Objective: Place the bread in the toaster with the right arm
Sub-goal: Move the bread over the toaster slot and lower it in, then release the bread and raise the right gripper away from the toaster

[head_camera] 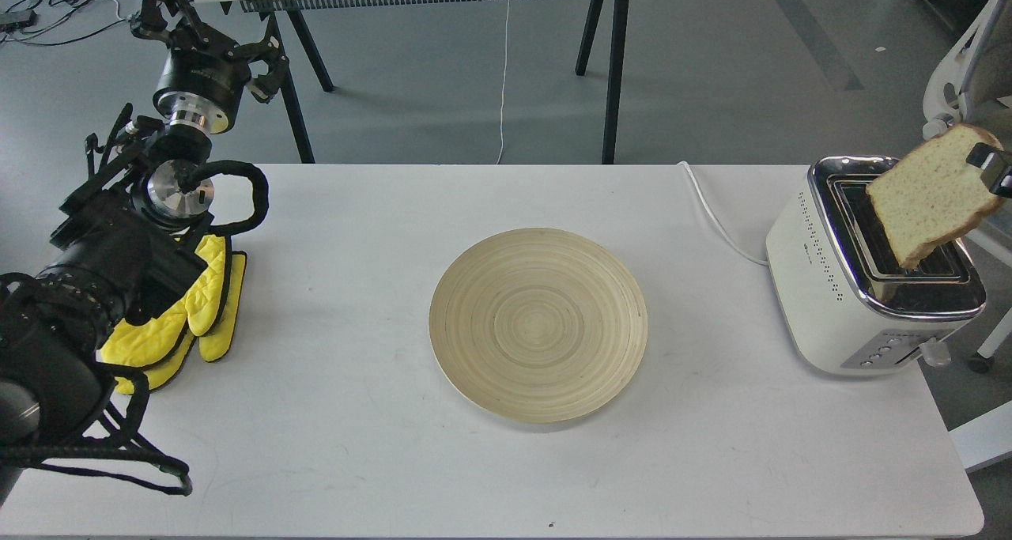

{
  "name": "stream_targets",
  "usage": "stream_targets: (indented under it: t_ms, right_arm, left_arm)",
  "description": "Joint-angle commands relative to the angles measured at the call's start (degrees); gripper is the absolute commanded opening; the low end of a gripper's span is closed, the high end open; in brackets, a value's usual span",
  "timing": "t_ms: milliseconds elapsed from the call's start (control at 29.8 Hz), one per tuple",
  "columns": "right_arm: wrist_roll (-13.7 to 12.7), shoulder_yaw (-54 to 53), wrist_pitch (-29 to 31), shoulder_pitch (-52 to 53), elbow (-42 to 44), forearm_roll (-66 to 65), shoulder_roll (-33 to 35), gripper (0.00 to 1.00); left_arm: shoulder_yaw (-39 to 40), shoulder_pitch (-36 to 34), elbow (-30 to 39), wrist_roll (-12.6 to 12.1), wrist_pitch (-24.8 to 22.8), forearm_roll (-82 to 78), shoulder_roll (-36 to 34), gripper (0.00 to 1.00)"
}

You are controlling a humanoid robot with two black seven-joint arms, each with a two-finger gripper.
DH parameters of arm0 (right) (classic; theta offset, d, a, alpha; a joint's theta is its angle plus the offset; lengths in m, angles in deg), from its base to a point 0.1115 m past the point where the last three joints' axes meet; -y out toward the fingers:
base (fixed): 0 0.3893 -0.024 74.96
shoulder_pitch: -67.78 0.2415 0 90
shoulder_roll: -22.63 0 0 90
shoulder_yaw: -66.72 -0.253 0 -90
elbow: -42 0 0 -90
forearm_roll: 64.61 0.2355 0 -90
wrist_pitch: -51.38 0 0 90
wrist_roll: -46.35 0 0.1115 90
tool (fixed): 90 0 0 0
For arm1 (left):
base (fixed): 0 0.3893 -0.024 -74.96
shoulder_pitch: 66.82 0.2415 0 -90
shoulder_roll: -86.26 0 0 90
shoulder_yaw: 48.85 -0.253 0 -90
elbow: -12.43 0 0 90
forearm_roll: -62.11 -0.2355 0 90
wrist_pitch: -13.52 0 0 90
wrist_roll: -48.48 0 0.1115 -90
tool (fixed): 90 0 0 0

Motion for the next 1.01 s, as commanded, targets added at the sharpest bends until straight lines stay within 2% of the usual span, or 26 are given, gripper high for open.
stream_targets:
  t_ms: [0, 369, 436, 503, 603, 637, 704, 737, 872, 972]
  right_arm:
    - [-0.29, 0.17, 0.01, 0.0, 0.16, 0.02, -1.16, 0.02]
    - [-0.29, 1.75, -0.25, -0.88, 1.56, 0.28, -4.24, 0.03]
    - [-0.29, 1.75, -0.25, -1.67, 2.35, 0.19, -4.86, 0.05]
    - [-0.29, 1.75, -0.25, -2.55, 2.62, 0.28, -5.3, 0.16]
    - [-0.12, 1.66, -1.39, -3.6, 2.53, 0.54, -6.17, 0.46]
    - [-0.12, 1.66, -1.83, -3.78, 2.53, 0.63, -6.26, 0.56]
    - [0.23, 1.14, -2.1, -3.78, 2.36, 0.81, -6.26, 0.89]
    - [0.32, 0.79, -2.27, -3.78, 2.27, 0.89, -6.26, 0.97]
    - [0.59, -3.68, -2.27, -3.7, 2.18, 2.46, -6.88, 0.97]
    - [0.5, -9.83, -2.01, -3.7, 2.44, 12.1, -9.5, 0.98]
  left_arm:
    - [0.0, 0.0, 0.0, 0.01, 0.0, -0.01, 0.0, 1.0]
    - [0.0, 0.0, 0.0, 0.01, 0.0, -0.01, 0.08, 1.0]
    - [0.0, 0.0, 0.0, 0.01, 0.0, -0.01, 0.08, 1.0]
    - [0.0, 0.0, 0.0, 0.01, 0.0, -0.01, 0.0, 1.0]
    - [0.0, 0.0, 0.0, 0.01, 0.0, -0.01, 0.08, 1.0]
    - [0.0, 0.0, 0.0, 0.01, 0.0, -0.01, 0.08, 1.0]
    - [0.0, 0.0, 0.0, 0.01, 0.0, 0.08, 0.08, 1.0]
    - [0.0, 0.0, 0.0, 0.01, 0.0, 0.0, 0.08, 1.0]
    - [0.0, 0.0, 0.0, 0.01, 0.0, 0.0, 0.08, 1.0]
    - [0.0, 0.0, 0.0, 0.01, 0.0, 0.08, 0.08, 1.0]
